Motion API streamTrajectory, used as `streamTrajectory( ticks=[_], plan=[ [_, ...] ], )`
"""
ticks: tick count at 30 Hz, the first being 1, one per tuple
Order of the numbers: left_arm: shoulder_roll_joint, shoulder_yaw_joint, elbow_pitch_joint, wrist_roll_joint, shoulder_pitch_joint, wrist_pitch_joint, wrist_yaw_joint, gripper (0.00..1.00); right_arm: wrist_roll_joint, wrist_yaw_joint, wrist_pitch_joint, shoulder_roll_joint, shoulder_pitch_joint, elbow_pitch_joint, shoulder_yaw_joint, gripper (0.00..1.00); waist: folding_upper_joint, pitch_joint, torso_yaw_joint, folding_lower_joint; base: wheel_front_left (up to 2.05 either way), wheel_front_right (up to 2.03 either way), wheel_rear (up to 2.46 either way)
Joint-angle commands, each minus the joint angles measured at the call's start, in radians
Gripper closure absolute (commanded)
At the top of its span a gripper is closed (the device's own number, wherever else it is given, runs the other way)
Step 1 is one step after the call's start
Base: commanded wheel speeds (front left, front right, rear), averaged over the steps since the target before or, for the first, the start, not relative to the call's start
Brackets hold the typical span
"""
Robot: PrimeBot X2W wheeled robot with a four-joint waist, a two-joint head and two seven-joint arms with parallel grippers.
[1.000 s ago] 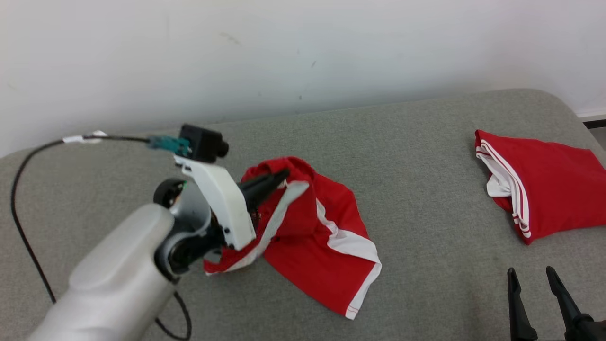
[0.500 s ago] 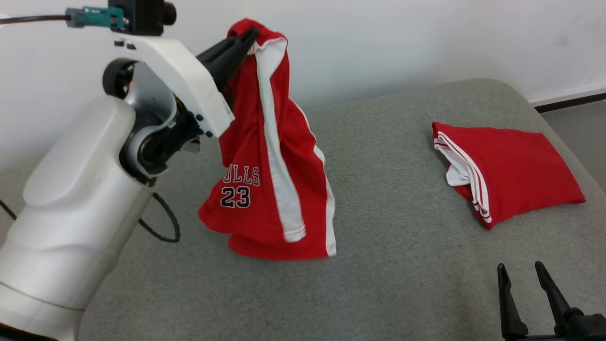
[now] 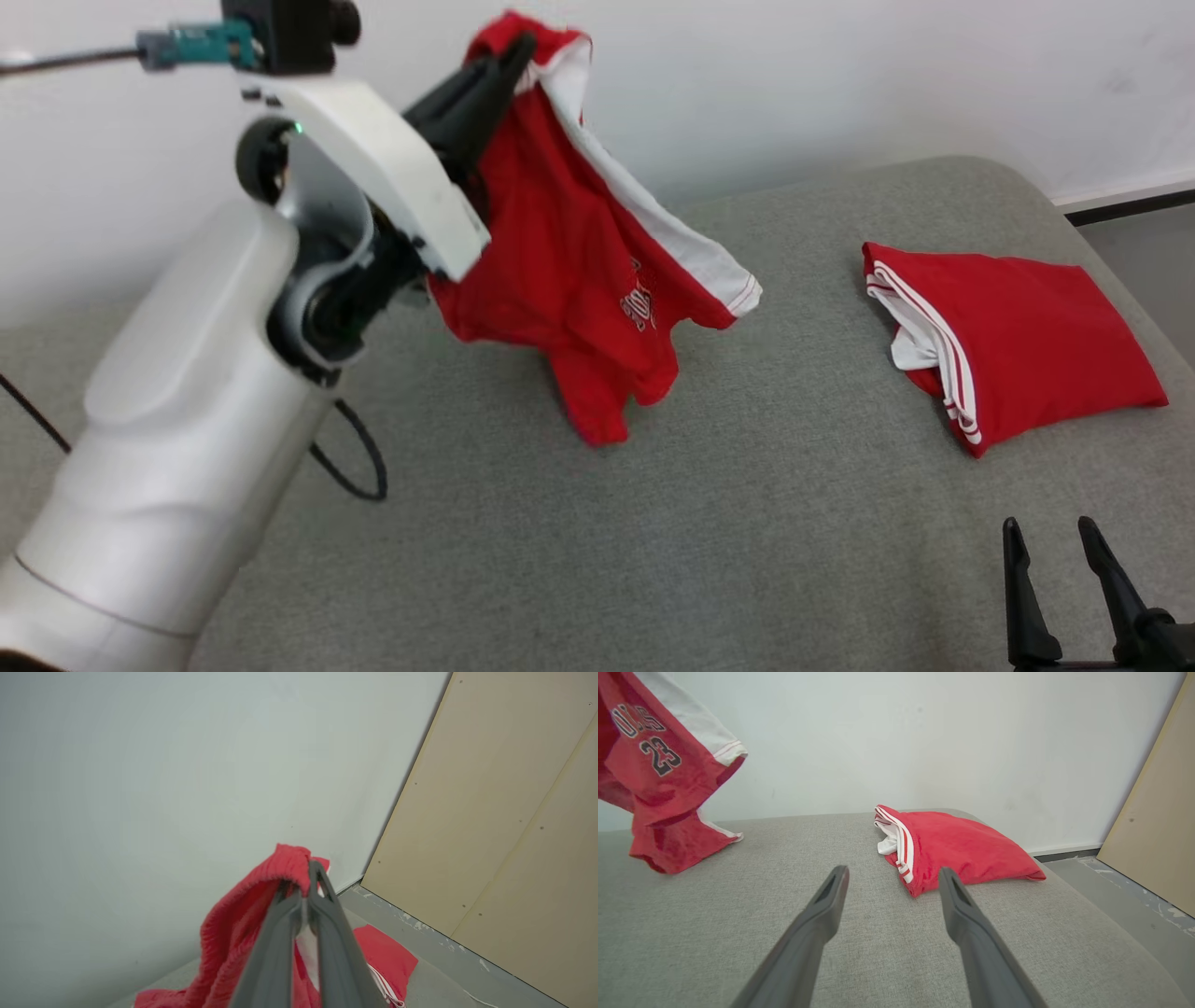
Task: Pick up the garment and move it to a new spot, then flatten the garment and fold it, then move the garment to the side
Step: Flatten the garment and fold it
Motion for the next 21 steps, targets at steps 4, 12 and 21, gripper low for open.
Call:
streamTrajectory(
  ticks=[4,12,21],
  plan=[
    [0.029,-0.01,-0.12,-0.029,0.171,-0.026,0.018,1.0,-0.004,-0.002,-0.003,-0.003,0.026,0.001,-0.021,0.0,0.0,-0.025,0.043,0.0,0.0,0.0,0.0],
    [0.137,-0.055,-0.43,-0.032,0.607,-0.101,0.14,1.0,-0.028,-0.002,-0.003,-0.003,0.061,-0.007,-0.055,0.0,0.0,-0.051,0.154,0.0,0.0,0.0,0.0],
    [0.129,-0.053,-0.446,-0.152,1.0,-0.266,0.162,1.0,-0.048,-0.002,-0.003,-0.003,0.069,0.0,-0.037,0.0,0.0,-0.062,0.249,0.0,0.0,0.0,0.0]
  ],
)
